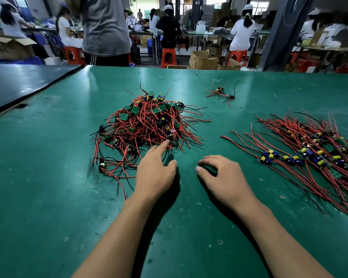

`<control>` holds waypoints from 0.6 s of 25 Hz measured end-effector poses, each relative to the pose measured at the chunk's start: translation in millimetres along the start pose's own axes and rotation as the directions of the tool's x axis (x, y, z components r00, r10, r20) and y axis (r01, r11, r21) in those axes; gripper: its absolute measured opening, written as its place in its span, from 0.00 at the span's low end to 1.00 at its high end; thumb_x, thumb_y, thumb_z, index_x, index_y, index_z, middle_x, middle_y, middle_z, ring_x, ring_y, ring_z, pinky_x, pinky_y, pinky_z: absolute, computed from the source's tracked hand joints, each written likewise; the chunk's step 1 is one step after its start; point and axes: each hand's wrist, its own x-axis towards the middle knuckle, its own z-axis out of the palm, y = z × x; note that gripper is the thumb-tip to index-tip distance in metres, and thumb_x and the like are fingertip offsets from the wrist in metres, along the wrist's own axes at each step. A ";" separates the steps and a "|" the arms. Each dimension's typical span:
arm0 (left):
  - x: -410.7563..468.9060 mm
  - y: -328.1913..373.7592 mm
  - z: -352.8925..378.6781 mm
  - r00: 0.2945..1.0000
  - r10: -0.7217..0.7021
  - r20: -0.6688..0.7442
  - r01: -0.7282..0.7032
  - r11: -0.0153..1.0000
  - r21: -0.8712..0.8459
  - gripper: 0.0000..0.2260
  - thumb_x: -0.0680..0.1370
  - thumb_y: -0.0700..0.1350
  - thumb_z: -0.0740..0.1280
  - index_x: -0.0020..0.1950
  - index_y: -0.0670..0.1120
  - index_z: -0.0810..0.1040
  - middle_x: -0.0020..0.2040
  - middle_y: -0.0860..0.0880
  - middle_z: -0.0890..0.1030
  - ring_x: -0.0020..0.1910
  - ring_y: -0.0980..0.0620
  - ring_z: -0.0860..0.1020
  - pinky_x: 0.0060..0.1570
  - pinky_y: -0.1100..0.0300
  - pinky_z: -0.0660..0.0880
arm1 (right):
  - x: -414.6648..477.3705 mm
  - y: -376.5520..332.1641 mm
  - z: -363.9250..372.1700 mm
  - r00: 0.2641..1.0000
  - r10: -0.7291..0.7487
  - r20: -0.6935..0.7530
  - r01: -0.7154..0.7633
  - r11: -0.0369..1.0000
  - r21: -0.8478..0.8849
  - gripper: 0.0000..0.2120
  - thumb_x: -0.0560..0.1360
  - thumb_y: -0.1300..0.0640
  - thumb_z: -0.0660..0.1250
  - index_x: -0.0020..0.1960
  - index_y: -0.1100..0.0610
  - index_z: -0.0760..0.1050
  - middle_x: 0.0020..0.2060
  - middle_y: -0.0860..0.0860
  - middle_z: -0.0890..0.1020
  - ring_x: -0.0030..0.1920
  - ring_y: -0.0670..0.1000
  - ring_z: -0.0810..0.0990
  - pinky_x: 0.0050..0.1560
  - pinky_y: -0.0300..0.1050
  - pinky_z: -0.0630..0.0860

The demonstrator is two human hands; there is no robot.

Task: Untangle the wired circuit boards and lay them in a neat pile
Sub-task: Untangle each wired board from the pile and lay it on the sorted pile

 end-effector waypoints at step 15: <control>50.4 26.6 0.6 0.952 -0.161 0.261 0.124 0.980 0.154 0.27 0.74 0.41 0.61 0.74 0.50 0.65 0.40 0.44 0.81 0.31 0.45 0.83 0.35 0.50 0.83 | 8.0 -3.0 -1.6 0.973 0.228 0.032 -0.223 0.901 0.372 0.06 0.76 0.54 0.73 0.47 0.56 0.85 0.40 0.48 0.87 0.45 0.47 0.85 0.53 0.52 0.81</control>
